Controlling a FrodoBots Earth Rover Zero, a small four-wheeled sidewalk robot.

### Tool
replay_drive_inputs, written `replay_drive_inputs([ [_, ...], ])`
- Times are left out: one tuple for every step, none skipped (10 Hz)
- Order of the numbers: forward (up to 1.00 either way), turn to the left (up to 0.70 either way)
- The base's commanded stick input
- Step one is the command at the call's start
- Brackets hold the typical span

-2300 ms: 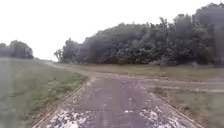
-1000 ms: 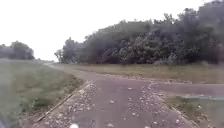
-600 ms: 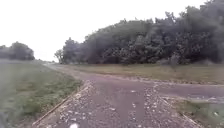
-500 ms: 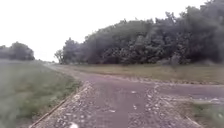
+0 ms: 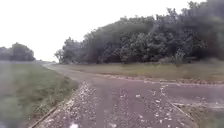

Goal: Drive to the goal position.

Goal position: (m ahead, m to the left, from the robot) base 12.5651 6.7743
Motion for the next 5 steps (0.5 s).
replay_drive_inputs([
  [0.7,0.0],
  [0.7,0.0],
  [0.7,0.0],
  [0.7,0.0],
  [0.7,0.0],
])
